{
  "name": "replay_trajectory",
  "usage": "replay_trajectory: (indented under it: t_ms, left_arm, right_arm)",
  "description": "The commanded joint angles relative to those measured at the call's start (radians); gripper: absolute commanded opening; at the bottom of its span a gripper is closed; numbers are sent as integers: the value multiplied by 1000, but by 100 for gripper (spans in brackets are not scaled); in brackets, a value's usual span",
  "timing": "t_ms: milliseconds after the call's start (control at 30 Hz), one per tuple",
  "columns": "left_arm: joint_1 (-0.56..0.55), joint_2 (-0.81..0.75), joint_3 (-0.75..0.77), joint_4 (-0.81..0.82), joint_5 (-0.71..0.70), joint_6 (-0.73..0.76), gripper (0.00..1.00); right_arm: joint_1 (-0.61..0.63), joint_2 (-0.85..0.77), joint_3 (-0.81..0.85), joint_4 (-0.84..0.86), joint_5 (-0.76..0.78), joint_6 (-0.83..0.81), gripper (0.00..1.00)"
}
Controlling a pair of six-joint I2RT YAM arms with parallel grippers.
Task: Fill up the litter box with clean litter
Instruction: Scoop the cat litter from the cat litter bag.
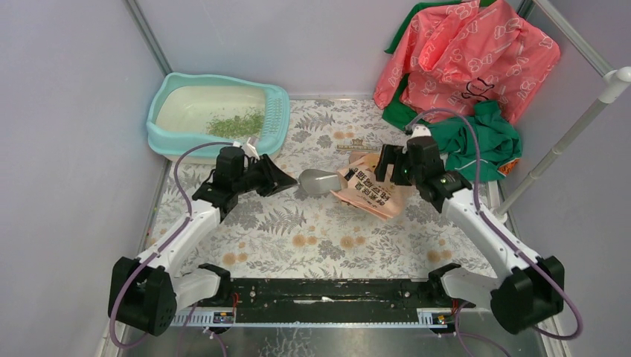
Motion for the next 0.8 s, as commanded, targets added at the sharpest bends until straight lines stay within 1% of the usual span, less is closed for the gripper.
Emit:
replay_trajectory:
  t_ms: [0, 133, 267, 333, 467, 633, 767]
  left_arm:
    - [-22, 45, -9, 167, 21, -36, 0]
    - [-60, 88, -7, 201, 2, -49, 0]
    - [-104, 127, 1, 227, -22, -63, 0]
    - [-125, 128, 12, 215, -49, -58, 0]
    - [-153, 134, 40, 180, -104, -47, 0]
    - [-166, 236, 104, 158, -129, -40, 0]
    - [-167, 325, 198, 55, -135, -19, 0]
  right_arm:
    - [-123, 96, 81, 72, 41, 63, 95]
    - [-237, 179, 89, 125, -2, 99, 96]
    - [-297, 270, 92, 167, -14, 110, 97]
    - [-323, 302, 83, 187, -21, 115, 97]
    - [-360, 343, 52, 232, -31, 130, 98]
    - [-385, 378, 14, 282, -23, 150, 100]
    - [-388, 399, 16, 293, 5, 141, 100]
